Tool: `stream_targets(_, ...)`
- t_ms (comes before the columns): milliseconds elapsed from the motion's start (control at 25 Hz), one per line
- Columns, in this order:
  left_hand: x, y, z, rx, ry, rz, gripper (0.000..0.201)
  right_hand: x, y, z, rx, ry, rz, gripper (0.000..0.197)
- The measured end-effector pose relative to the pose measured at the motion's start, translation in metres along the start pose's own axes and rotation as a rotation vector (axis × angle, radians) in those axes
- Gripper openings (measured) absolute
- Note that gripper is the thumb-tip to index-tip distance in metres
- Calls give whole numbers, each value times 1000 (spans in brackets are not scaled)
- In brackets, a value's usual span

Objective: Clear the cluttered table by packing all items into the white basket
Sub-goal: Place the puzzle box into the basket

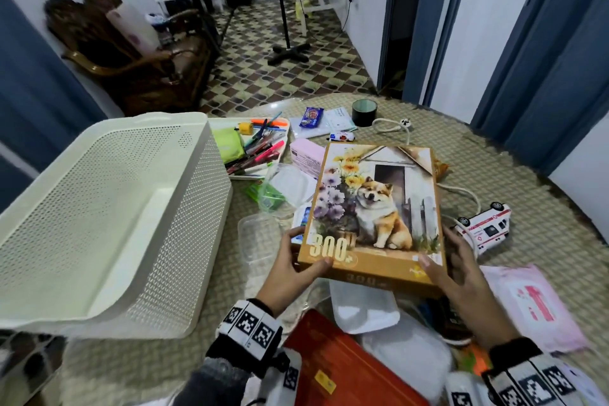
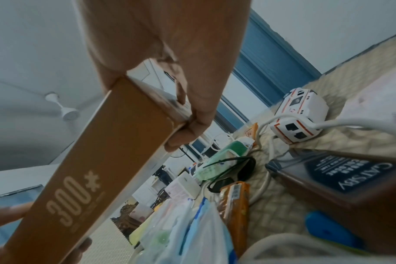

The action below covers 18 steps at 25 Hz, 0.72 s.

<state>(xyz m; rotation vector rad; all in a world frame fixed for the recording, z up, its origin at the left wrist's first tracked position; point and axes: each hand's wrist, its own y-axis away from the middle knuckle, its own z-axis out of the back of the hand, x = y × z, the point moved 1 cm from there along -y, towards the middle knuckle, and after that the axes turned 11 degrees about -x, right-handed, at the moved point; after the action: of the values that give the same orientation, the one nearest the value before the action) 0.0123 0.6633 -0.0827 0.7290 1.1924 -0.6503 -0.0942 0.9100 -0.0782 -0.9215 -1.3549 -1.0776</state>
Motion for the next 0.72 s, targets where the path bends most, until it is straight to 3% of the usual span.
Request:
stream_targets(160, -10, 46, 27, -2, 136, -8, 55, 13, 43, -10, 26, -11, 47, 54)
stream_targets(480, -16, 124, 91, 12, 200, -84, 54, 21, 139, -33, 22, 14, 116, 62)
stream_targets(640, -7, 166, 127, 5, 193, -136, 53, 17, 184, -48, 91, 32, 119, 85)
stream_targets(720, 3, 185, 142, -10, 182, -130, 52, 16, 204, -56, 113, 37, 100, 76)
